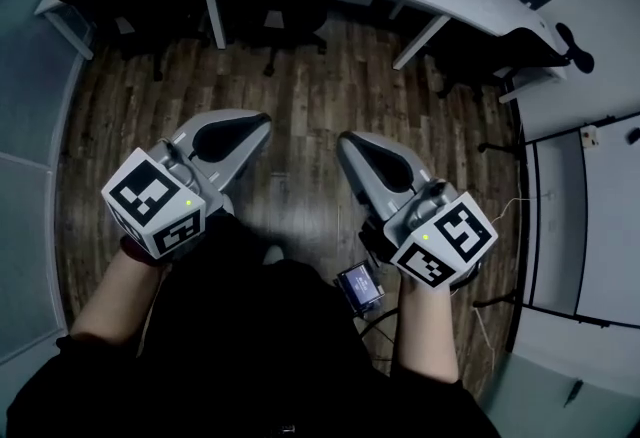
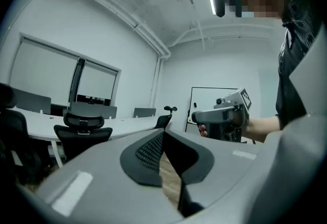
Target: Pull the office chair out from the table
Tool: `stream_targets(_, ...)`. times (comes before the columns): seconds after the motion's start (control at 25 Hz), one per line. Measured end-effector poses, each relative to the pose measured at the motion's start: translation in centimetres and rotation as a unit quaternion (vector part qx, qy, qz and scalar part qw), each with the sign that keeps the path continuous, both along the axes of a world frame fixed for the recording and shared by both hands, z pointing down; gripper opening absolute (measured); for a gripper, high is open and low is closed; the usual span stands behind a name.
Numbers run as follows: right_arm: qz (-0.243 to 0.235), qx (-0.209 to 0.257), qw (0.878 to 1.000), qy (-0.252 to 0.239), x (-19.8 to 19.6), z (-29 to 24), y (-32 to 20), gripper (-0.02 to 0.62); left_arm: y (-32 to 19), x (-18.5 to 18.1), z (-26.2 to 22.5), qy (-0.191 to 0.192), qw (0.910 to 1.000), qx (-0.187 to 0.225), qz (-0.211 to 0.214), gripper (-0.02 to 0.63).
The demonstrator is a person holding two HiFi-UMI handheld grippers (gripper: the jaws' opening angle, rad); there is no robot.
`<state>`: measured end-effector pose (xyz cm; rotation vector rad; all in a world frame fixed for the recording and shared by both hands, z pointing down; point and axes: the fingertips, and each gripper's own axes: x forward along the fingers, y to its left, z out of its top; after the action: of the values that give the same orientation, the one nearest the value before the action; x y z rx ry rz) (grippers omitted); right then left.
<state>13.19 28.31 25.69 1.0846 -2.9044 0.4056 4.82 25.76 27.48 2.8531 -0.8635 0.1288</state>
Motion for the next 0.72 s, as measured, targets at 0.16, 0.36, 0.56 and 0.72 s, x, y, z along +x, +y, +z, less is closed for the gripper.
stream_targets(0.16, 0.004, 0.000, 1.000, 0.001, -1.0, -0.3, -3.0, 0.002, -3.7, -0.8, -0.9, 0.018, 0.9998, 0.006, 0.001, 0.003)
stream_targets(0.36, 0.017, -0.004, 1.000, 0.008, -2.7, -0.2, -7.0, 0.002, -8.2, -2.9, 0.1, 0.028, 0.9994, -0.022, 0.005, 0.003)
stream_targets(0.56, 0.036, 0.000, 0.999, 0.021, -4.4, -1.1, -11.4, 0.002, -12.4, -4.8, 0.1, 0.028, 0.9990, -0.028, 0.018, 0.003)
stream_targets(0.72, 0.059, -0.004, 0.998, 0.037, -5.5, -1.5, -14.1, 0.002, -16.2, -7.1, 1.8, 0.015, 0.9976, -0.067, -0.013, 0.003)
